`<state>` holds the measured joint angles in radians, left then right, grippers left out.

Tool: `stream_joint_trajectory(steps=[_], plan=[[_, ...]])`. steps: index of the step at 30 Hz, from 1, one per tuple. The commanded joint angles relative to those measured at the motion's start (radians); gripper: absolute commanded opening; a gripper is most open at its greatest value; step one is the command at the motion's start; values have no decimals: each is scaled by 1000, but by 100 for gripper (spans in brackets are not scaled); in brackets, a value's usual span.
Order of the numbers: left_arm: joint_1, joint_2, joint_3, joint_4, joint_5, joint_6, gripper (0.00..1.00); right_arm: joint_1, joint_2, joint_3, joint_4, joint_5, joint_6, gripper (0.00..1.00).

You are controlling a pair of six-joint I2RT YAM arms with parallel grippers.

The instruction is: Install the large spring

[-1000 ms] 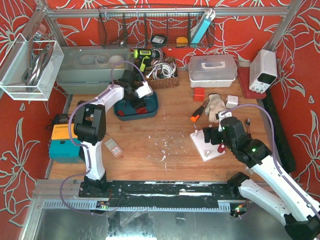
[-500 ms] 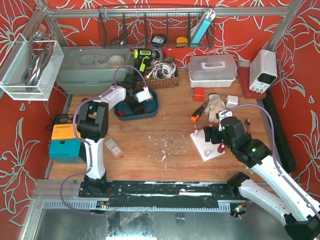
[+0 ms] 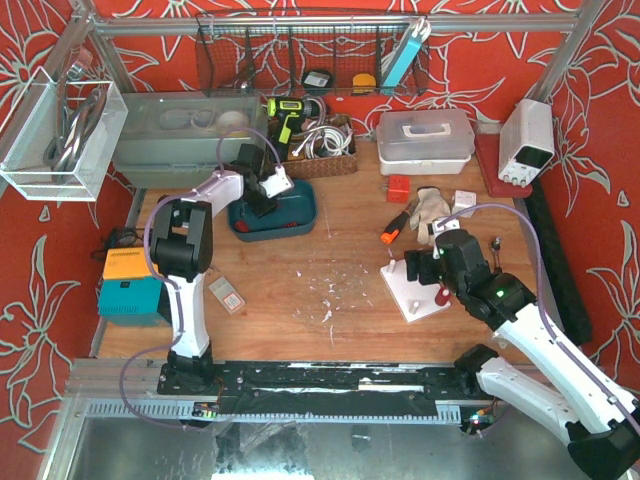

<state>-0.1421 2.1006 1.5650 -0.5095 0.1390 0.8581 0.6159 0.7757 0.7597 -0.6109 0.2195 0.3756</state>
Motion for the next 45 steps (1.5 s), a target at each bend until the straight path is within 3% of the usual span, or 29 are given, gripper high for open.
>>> stream_joint_trajectory(steps=[1, 14, 16, 19, 30, 37, 45], plan=[[9, -11, 11, -30, 5, 5, 38, 4, -1, -1, 21, 26, -9, 96], [11, 37, 13, -61, -17, -7, 40, 4, -33, 2, -3, 35, 4, 95], [9, 38, 9, -56, -24, -31, 45, 4, -32, 3, -3, 25, 6, 95], [7, 37, 2, -57, -21, -47, 45, 2, -34, 1, -2, 16, 9, 95], [4, -73, -28, -11, 94, -97, 18, 4, -47, 9, 0, -47, 38, 95], [-20, -299, -138, 175, 240, -211, 11, 4, -30, 16, 5, -149, 89, 95], [-113, -665, -593, 796, 287, -585, 4, 3, 7, 64, 11, -206, 102, 95]])
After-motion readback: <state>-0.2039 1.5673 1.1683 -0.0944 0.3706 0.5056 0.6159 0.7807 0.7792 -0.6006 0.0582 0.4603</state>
